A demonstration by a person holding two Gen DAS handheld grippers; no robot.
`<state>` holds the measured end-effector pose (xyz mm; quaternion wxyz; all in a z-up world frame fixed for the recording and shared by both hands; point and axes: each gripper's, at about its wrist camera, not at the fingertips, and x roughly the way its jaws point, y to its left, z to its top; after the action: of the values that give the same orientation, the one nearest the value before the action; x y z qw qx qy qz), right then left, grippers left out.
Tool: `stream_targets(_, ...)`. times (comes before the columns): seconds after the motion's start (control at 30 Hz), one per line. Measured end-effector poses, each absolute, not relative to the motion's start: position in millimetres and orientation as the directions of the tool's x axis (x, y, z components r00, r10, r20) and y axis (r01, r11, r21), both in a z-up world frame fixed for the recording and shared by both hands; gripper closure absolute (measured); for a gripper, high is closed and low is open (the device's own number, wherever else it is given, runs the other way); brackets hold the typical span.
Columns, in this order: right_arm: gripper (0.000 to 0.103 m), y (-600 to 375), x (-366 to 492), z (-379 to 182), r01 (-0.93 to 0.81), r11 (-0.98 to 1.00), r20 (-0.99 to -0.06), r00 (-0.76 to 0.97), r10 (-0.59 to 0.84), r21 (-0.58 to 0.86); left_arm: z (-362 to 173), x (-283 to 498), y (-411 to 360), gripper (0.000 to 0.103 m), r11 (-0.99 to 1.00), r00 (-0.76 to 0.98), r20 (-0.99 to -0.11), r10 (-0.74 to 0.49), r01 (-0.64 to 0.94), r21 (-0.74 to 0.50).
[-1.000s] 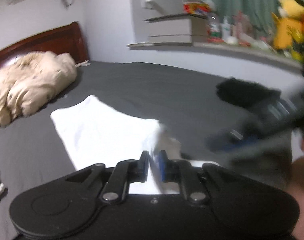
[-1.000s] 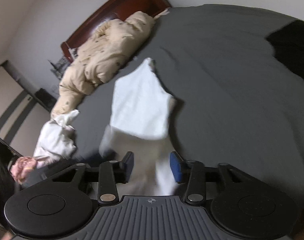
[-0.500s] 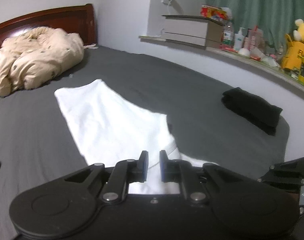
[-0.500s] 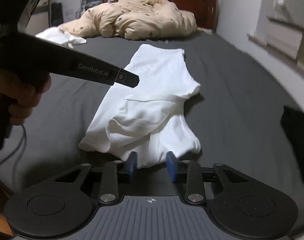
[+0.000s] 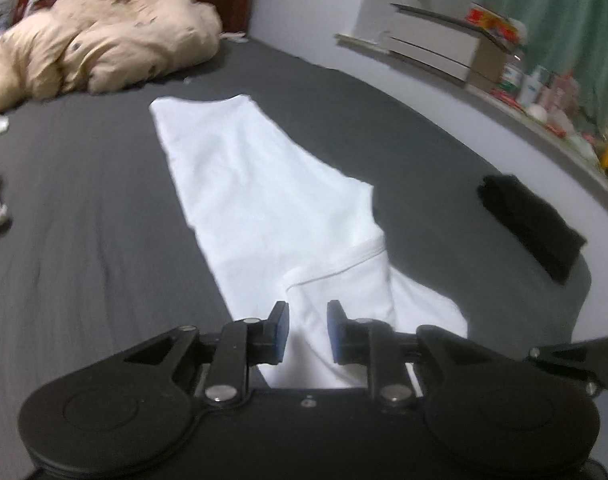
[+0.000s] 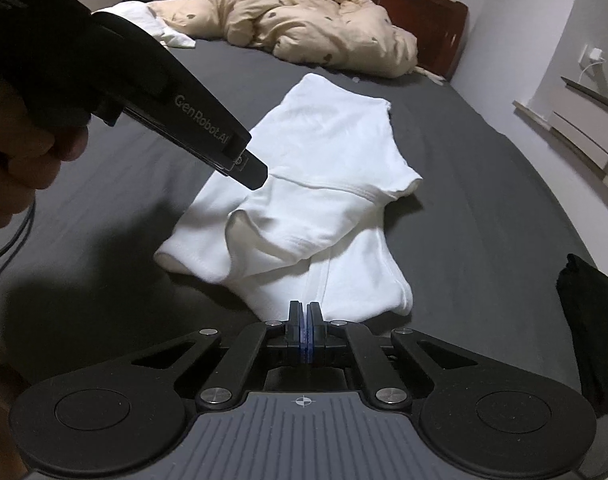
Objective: Fold clothes
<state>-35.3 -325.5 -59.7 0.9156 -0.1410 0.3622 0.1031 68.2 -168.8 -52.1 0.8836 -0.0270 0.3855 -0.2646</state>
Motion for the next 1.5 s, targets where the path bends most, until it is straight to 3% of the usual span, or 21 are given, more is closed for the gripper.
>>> stream_targets(0.23,0.101,-332,-54,-38,-0.25,0.956,-0.647,0.757,0.095,-0.152,-61,76,-166,0.076,0.864,0.536,-0.683,-0.495,0.386,-0.323)
stream_targets(0.6,0.101,-372,-64,-21,-0.179,0.981,-0.633,0.752,0.183,0.071,-74,104,-183,0.076,0.89,0.563,-0.691,-0.454,0.33,-0.315)
stream_targets(0.67,0.101,-383,-61,-21,-0.141,0.981,-0.638,0.746,0.192,0.132,-73,104,-185,0.081,0.889,0.57,-0.684,-0.456,0.333,-0.315)
stream_targets(0.7,0.101,-388,-60,-21,-0.122,0.98,-0.642,0.741,0.197,0.16,-72,103,-187,0.088,0.886,0.57,-0.68,-0.461,0.344,-0.313)
stream_targets(0.8,0.101,-401,-58,-21,-0.077,0.969,-0.649,0.73,0.214,0.233,-67,96,-193,0.095,0.878,0.588,-0.658,-0.471,0.382,-0.287)
stream_targets(1.2,0.101,-445,-70,-18,0.089,0.901,-0.658,0.714,0.24,0.425,-33,45,-244,0.097,0.741,0.563,-0.538,-0.627,0.643,-0.191)
stream_targets(1.5,0.101,-477,-83,-19,0.188,0.852,-0.667,0.71,0.225,0.488,-67,27,-288,0.096,0.687,0.492,-0.618,-0.613,0.719,-0.109)
